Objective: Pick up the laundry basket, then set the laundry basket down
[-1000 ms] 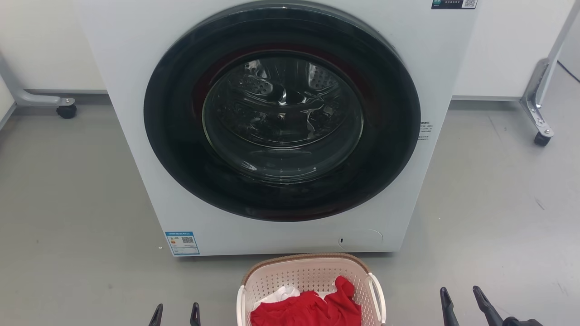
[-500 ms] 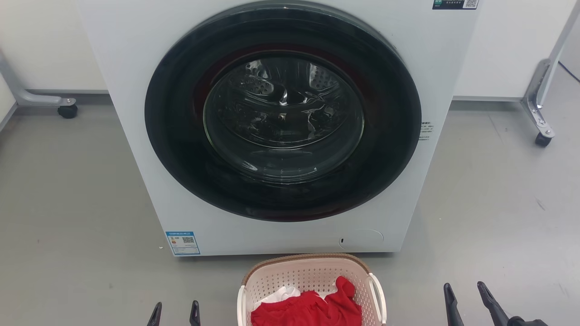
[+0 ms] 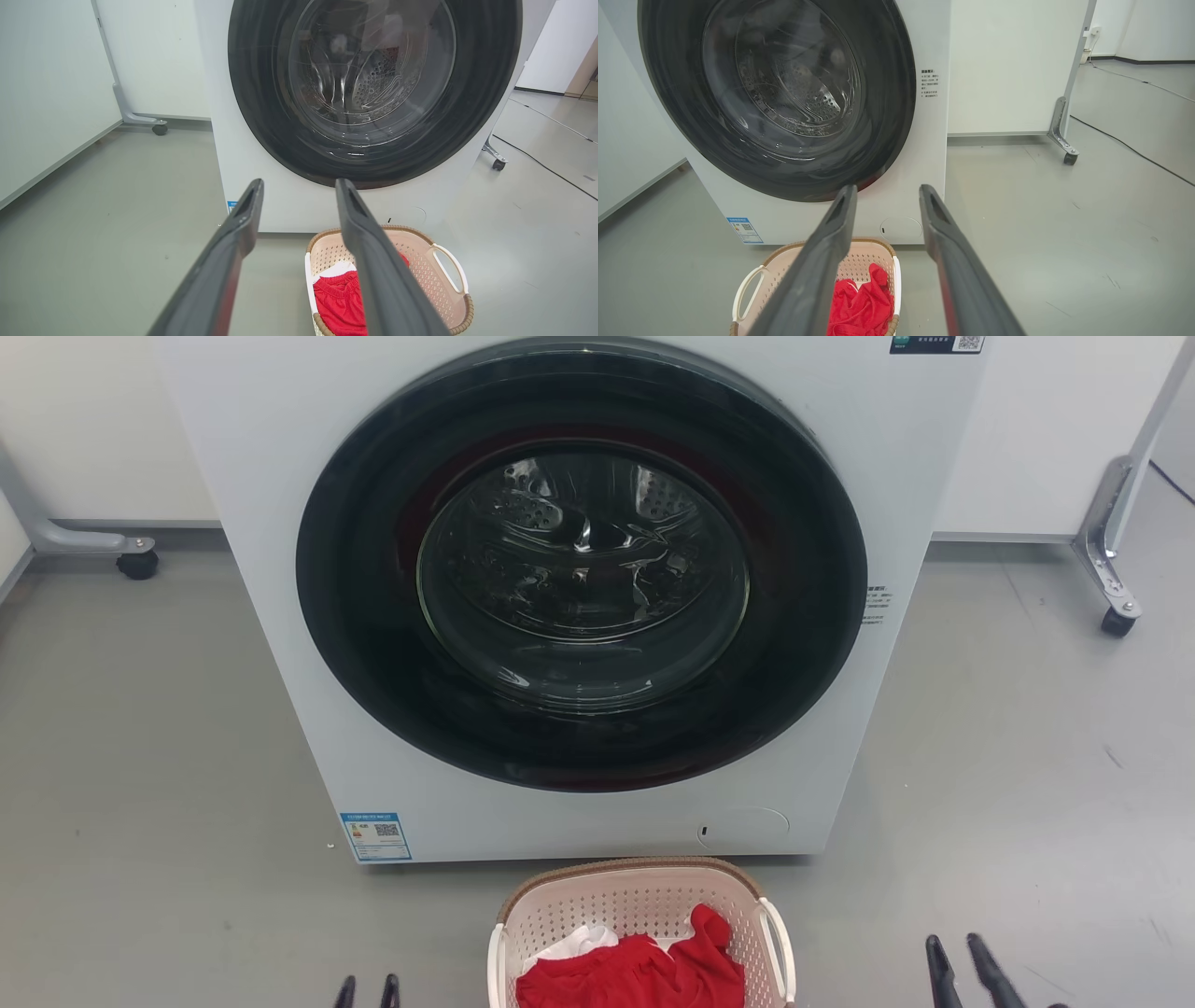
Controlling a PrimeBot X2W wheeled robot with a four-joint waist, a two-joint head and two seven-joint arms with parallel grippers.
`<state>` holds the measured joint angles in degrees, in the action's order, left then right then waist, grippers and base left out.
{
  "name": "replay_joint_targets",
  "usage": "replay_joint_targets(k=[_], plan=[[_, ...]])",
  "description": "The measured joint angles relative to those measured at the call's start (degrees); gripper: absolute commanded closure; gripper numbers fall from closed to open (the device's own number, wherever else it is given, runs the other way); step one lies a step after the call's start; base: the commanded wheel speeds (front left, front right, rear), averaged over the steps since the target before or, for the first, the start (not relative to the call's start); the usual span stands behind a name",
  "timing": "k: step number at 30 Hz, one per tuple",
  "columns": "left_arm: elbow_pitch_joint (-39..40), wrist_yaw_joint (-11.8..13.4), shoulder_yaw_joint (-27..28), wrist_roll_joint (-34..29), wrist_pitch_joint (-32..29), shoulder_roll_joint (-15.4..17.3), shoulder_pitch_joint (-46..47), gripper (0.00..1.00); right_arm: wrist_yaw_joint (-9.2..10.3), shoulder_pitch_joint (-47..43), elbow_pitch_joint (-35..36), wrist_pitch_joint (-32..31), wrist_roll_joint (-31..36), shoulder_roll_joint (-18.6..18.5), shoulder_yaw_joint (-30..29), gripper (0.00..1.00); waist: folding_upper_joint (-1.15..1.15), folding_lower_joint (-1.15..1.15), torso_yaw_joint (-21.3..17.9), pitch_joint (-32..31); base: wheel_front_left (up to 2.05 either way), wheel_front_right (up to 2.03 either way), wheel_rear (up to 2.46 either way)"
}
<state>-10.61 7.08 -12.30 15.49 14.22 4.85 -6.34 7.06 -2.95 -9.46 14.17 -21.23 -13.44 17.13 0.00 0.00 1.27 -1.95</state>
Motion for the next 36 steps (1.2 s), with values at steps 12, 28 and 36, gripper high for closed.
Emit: replay_joint_targets(k=[12, 28, 36], plan=[[-2.1, -1.1, 1.5, 4.8, -1.6, -0.2, -0.8, 1.0, -1.07, -1.1, -2.0, -1.8, -4.9, 1.7, -1.9, 1.0, 0.0, 0.0, -0.1, 0.2, 0.0, 0.0, 0.0], [-2.8, -3.2, 4.3, 17.6, -5.1, -0.6, 0.9, 1.0, -3.11, 0.2, -2.9, -5.4, -16.4, 3.3, -5.9, 1.0, 0.0, 0.01, -0.3, 0.5, 0.0, 0.0, 0.0], [-3.2, -4.4, 5.8, 24.2, -7.1, -0.8, 1.8, 1.0, -4.21, 1.3, -3.5, -7.1, -22.4, 4.1, -7.9, 1.0, 0.0, 0.01, -0.4, 0.7, 0.0, 0.0, 0.0]])
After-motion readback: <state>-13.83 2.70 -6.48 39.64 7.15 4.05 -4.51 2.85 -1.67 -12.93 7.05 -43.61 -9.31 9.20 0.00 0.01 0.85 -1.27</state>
